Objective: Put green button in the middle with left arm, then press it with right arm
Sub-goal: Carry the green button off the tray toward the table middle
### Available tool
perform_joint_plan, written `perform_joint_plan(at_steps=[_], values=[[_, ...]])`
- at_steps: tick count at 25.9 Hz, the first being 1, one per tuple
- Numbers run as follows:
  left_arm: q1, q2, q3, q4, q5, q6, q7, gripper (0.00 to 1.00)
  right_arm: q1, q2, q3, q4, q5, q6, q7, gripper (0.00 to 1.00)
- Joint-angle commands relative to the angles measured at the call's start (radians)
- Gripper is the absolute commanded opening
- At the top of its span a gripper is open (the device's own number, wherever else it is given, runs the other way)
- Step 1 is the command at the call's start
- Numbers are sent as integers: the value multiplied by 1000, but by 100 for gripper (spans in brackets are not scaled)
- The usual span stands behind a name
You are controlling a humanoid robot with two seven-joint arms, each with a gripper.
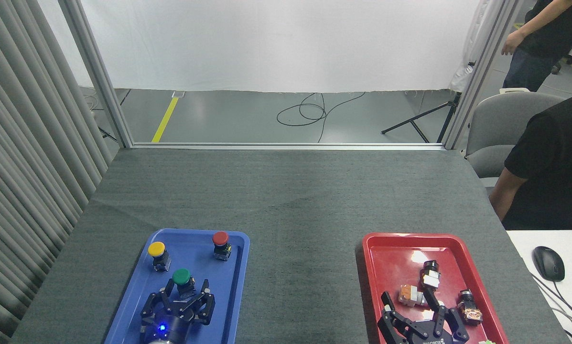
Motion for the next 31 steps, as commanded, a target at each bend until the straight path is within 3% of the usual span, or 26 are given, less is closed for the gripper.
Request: perform_joint_plan(at_steps=[1,4,10,14,18,23,27,31], values=[[2,0,0,1,1,-3,-1,66,0,0,0,1,0,3,1,100],[2,0,0,2,1,-14,4,44,1,0,-1,1,0,3,1,100],[2,0,-2,1,1,-29,12,25,1,0,-1,1,0,3,3,100],[2,0,-2,-12,1,-40,12,18,3,0,-1,1,0,3,3,100],[3,-13,-11,-131,2,-108,12,13,3,0,-1,1,0,9,3,100],[-6,-65,-140,-254,2,-154,2,12,0,-5,-6,1,0,14,3,100],[-47,-133,-298,-204,4,-143,-1,9,0,-5,-47,1,0,8,1,100],[-119,-133,-457,-42,36,-79,31,5,1,-9,-81,-1,-2,-3,-3,100]])
